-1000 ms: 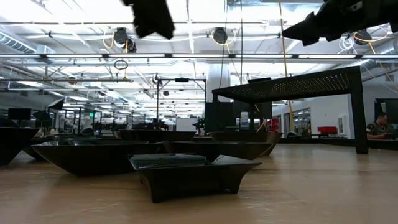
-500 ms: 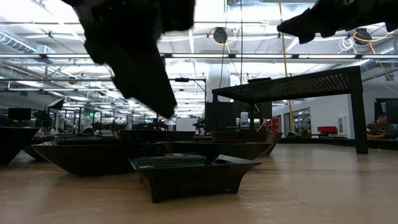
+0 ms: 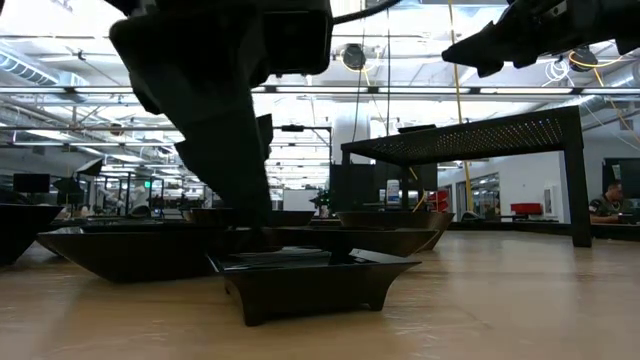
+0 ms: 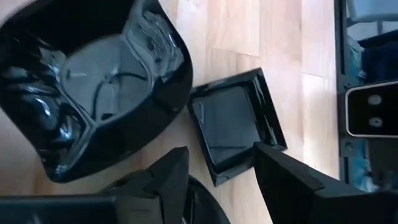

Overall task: Pick & Place Mini shaped plates
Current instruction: Stack the black square plate on the square black plate on the shelf

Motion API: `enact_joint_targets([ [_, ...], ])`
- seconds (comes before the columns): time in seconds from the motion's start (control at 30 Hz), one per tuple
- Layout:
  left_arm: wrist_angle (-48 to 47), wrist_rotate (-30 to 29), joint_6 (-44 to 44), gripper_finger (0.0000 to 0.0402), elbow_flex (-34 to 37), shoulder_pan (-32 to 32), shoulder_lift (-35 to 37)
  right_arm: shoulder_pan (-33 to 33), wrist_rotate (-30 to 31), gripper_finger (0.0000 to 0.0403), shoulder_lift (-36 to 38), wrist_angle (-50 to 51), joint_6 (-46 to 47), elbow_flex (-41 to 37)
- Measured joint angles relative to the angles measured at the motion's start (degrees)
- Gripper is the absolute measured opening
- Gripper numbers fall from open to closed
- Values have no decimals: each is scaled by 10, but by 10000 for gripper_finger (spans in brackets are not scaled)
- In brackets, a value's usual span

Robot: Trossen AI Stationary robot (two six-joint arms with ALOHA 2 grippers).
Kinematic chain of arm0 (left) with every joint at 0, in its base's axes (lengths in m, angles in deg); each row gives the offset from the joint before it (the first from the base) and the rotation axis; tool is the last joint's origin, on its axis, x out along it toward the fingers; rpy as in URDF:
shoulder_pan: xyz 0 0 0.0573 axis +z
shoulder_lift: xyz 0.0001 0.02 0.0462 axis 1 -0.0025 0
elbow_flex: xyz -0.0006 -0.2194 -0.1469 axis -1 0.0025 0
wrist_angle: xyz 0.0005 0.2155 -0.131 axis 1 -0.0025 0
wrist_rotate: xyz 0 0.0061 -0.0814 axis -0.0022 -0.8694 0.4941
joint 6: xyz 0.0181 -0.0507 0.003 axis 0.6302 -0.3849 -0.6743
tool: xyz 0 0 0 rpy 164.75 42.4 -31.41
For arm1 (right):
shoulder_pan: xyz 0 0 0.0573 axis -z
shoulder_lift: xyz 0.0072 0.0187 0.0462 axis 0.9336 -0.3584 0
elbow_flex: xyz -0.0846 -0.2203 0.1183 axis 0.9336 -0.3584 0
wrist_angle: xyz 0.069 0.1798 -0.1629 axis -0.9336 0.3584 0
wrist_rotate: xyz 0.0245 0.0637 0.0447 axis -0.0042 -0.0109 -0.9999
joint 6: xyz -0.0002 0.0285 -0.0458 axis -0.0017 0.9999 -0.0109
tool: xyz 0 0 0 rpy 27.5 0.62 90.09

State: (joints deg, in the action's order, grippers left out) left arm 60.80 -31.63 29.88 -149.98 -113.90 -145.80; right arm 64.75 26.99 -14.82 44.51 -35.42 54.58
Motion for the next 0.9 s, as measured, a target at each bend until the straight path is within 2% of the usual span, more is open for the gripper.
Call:
enact_joint_targets([
  [0.43,-13,47,-8,182,0,17,0,0,0,75,0,-1,-1,0],
  [0.57,-73,20,11,182,-3,20,12,0,0,75,0,-1,-1,0],
  [0.73,-210,1,6,182,-34,19,14,0,0,75,0,-2,-1,0],
  [0.9,-233,0,-1,182,-48,14,14,0,0,75,0,-1,0,0],
])
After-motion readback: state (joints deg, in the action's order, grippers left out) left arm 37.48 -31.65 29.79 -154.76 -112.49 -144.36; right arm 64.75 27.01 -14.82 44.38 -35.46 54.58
